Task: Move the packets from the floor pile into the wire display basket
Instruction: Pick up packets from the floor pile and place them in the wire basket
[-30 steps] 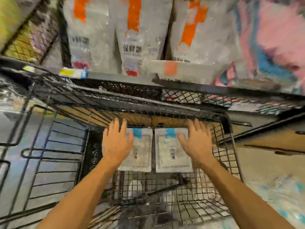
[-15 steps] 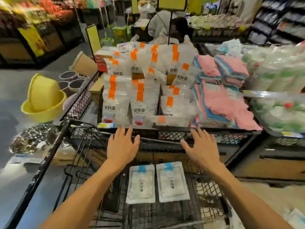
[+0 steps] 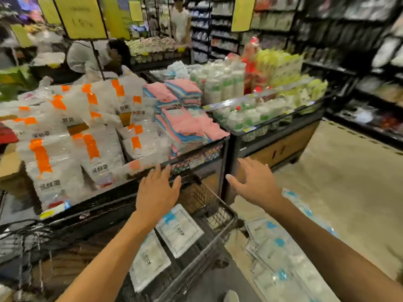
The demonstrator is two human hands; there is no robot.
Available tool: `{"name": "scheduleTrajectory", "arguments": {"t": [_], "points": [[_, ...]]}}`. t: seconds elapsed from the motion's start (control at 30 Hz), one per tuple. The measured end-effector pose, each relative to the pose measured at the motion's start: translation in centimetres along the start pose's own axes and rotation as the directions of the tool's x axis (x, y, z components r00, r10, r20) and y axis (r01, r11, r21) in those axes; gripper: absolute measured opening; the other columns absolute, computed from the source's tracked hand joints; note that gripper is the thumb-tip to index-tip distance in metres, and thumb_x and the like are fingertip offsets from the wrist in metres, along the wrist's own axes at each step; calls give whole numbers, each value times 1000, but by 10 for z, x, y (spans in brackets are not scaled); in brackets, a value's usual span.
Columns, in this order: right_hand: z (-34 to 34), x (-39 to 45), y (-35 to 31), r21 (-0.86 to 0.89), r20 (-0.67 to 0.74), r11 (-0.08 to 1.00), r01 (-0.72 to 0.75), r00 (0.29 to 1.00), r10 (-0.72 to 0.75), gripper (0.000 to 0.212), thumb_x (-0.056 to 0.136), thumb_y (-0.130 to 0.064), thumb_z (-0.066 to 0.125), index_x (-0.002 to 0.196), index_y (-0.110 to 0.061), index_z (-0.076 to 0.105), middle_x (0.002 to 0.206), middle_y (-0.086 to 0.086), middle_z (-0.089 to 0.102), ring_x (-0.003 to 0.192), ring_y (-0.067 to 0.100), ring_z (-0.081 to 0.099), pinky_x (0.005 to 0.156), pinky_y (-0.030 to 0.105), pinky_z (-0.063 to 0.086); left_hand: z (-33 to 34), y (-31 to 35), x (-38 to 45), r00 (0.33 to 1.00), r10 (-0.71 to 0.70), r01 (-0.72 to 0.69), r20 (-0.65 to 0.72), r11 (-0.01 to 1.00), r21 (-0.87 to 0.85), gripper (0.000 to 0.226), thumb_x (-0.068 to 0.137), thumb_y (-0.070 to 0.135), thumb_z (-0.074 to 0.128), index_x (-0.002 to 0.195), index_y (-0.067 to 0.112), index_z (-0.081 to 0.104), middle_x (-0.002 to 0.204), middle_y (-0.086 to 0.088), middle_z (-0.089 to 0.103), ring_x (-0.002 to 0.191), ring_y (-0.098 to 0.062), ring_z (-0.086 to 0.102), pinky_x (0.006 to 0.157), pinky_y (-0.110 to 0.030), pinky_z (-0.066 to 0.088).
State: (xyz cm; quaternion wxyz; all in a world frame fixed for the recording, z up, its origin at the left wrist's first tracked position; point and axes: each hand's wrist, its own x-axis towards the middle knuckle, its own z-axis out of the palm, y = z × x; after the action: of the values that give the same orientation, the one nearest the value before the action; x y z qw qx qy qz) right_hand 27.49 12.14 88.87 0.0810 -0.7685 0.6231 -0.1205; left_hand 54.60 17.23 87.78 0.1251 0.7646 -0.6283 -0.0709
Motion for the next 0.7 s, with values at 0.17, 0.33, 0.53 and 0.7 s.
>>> {"name": "scheduleTrajectory", "arguments": {"t": [0.17, 0.33, 0.53, 0.7], "points": [[-32, -59, 85, 11, -44, 971, -240, 970, 241, 83, 95, -74, 43, 159, -23, 35, 166, 6, 34, 151, 26, 32, 122, 44, 26, 28, 86, 2, 974, 217, -216, 59, 976, -15, 66, 105, 58, 29, 160, 22, 27, 167, -8, 27, 153, -28, 27, 122, -48, 28], [-57, -106, 165, -17, -114, 920, -392, 915, 388, 75, 99, -68, 43, 158, -22, 34, 162, 3, 39, 148, 25, 37, 120, 41, 27, 53, 169, 8, 915, 382, -378, 127, 924, -55, 66, 105, 57, 30, 161, 22, 26, 167, -10, 25, 153, -29, 25, 122, -48, 28], [-72, -151, 261, 28, -145, 825, -564, 814, 562, 78, 98, -70, 42, 159, -22, 32, 163, 3, 37, 150, 25, 33, 122, 41, 24, 101, 281, 19, 843, 508, -506, 176, 860, -57, 67, 104, 59, 31, 162, 24, 24, 167, -6, 26, 153, -25, 26, 121, -47, 31], [-73, -177, 344, 27, -164, 741, -671, 729, 665, 82, 96, -74, 41, 159, -22, 32, 165, 5, 36, 150, 27, 33, 124, 44, 25, 144, 359, 19, 778, 589, -597, 219, 801, -32, 66, 106, 55, 31, 162, 22, 21, 167, -9, 25, 154, -26, 24, 123, -46, 28]]}}
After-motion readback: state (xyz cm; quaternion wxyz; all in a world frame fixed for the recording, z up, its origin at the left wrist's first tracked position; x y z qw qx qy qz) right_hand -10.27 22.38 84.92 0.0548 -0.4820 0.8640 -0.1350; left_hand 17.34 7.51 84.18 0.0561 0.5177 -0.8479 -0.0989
